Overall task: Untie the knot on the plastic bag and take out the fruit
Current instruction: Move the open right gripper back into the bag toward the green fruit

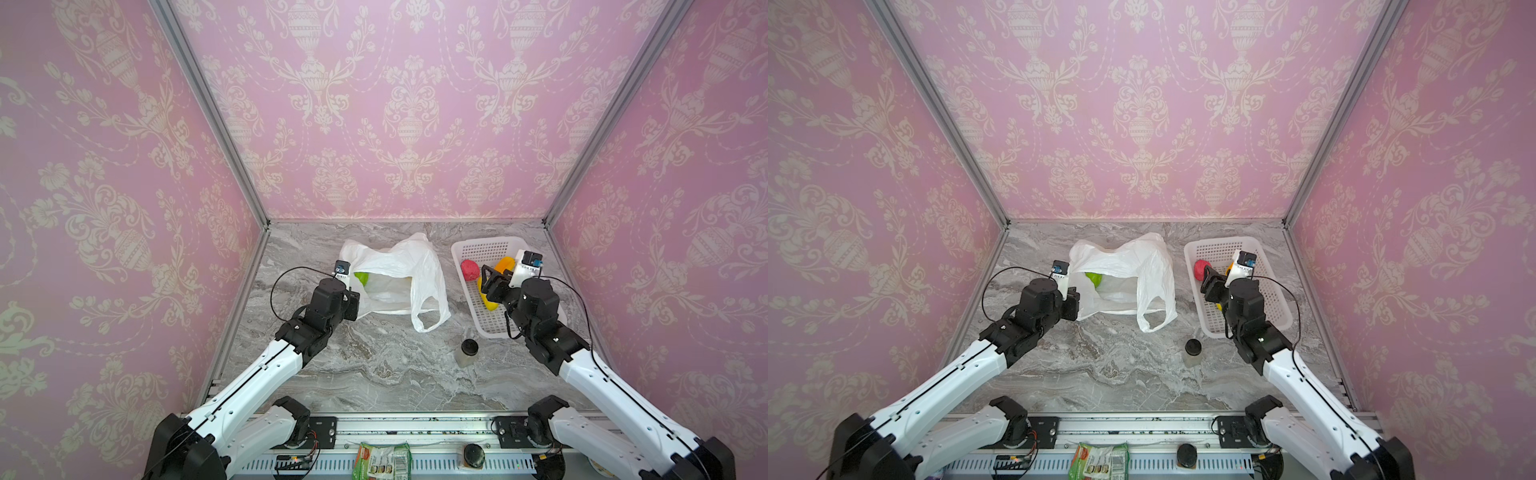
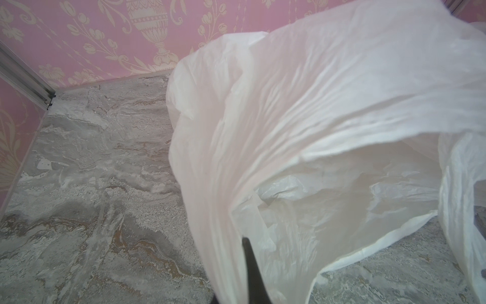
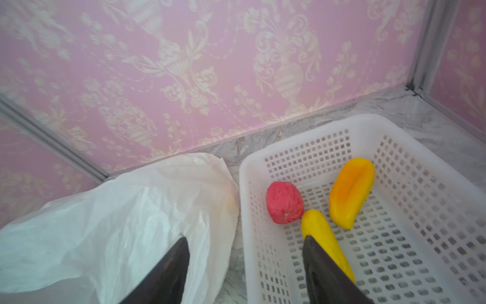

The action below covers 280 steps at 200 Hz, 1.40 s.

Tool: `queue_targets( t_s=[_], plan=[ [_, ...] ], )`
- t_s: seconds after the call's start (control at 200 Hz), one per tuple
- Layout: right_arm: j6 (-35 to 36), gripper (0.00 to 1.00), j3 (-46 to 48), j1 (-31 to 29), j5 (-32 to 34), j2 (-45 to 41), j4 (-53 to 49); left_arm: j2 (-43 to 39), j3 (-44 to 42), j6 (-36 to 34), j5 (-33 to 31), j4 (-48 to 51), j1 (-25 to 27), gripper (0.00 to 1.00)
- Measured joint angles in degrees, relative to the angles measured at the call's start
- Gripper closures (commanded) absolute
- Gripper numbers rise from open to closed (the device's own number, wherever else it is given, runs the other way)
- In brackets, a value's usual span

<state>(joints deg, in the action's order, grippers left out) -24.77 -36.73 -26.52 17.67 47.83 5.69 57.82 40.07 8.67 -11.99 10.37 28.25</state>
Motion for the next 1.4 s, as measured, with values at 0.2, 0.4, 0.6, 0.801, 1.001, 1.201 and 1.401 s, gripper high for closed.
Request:
queue_targets(
  t_s=[0.2,0.4,0.6,0.801,1.001,1.201,1.401],
  plan=[
    [5.6,0.42,-4.3,-15.1,3.2,-2.7,-0.4,0.0,0.0,0.0,-0.2,0.0,0.0,1.00],
    [13.4,0.43,-8.5,-29.8,3.3,7.6,2.8,0.0,0.0,0.0,-0.2,0.0,0.0,1.00],
    [18.9,0.47,-10.9,-39.8,2.9,21.2,10.2,0.0,0.0,0.0,-0.4,0.0,0.0,1.00],
    [18.6,0.55,-12.4,-41.1,1.7,34.0,16.9,0.0,0.0,0.0,-0.4,0.0,0.0,1.00],
    [15.9,0.59,-14.3,-40.9,2.9,44.7,20.9,0.0,0.0,0.0,-0.4,0.0,0.0,1.00],
    [12.2,0.61,-14.6,-39.0,4.1,50.8,23.4,-0.2,0.0,0.0,-0.4,0.0,0.0,1.00],
    [6.5,0.60,-14.6,-33.4,2.9,52.2,24.1,-0.9,0.0,0.0,-0.4,0.0,0.0,1.00]
  ],
)
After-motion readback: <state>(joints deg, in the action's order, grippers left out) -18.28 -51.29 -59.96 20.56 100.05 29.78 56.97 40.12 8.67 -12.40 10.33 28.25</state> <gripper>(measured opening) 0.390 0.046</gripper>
